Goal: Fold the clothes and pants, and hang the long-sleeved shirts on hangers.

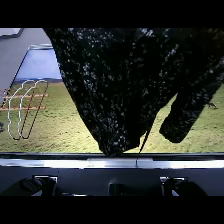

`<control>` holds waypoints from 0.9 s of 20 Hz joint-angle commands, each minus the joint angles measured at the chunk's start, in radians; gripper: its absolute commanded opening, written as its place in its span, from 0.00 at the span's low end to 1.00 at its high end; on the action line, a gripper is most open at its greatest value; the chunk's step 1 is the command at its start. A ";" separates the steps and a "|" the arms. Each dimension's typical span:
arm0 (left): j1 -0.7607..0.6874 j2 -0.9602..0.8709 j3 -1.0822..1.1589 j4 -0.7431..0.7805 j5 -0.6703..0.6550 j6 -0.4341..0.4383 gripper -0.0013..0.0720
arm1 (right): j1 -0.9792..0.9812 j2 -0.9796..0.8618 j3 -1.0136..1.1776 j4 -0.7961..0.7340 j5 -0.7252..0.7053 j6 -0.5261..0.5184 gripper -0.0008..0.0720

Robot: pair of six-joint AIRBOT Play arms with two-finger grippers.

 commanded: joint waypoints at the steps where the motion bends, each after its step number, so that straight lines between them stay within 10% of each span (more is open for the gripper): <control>1: 0.001 0.000 -0.066 0.008 -0.003 -0.036 0.05 | -0.001 -0.045 0.001 0.022 0.125 -0.001 0.06; 9: 0.001 -0.257 -0.112 0.129 -0.309 -0.036 0.05 | -0.001 -0.227 -0.162 -0.116 0.525 -0.002 0.06; 18: -0.010 -0.490 -0.205 0.129 -0.441 -0.089 0.05 | 0.000 -0.214 -0.771 -0.103 0.330 0.068 0.06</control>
